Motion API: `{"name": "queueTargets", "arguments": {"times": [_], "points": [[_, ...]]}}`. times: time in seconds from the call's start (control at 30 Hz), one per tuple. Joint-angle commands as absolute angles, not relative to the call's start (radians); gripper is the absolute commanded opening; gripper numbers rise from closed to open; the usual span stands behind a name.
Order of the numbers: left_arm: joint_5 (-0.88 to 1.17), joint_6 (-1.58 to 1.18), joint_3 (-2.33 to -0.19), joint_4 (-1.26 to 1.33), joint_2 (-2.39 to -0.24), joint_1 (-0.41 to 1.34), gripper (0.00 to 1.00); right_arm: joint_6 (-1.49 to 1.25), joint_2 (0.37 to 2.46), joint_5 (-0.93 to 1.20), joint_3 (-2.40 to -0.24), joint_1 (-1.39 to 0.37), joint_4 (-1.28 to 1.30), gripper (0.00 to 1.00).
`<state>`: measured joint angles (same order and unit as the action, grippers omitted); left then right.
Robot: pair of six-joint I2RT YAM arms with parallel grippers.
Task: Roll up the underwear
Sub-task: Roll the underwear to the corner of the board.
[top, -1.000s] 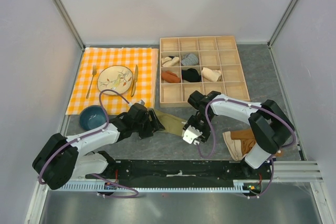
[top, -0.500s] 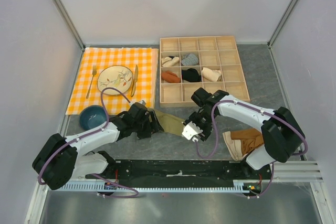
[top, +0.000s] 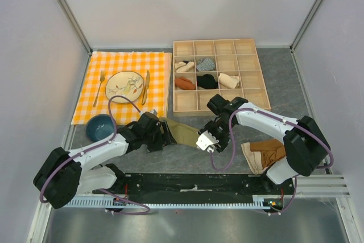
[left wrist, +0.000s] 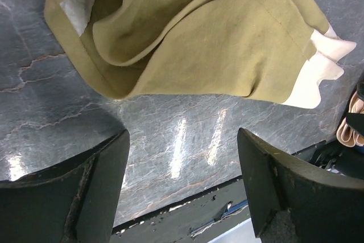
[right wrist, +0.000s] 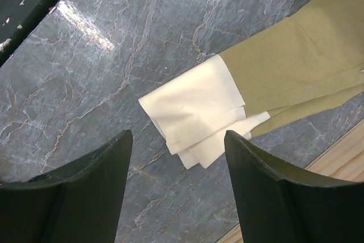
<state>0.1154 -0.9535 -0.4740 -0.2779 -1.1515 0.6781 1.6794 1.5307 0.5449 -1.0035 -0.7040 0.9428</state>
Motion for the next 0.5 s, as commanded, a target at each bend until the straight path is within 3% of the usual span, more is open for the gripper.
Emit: {"name": "queueTargets", "arguments": {"times": [0.0,0.47], "points": [[0.123,-0.917,-0.471,-0.29,-1.127,0.675,0.83,1.686,1.526,0.591,-1.042,-0.704,0.968,0.74],[0.129,-0.934,-0.436,-0.29,-1.036,0.673,0.83,1.689,1.5,0.633,-1.043,-0.71,0.966,0.74]]}}
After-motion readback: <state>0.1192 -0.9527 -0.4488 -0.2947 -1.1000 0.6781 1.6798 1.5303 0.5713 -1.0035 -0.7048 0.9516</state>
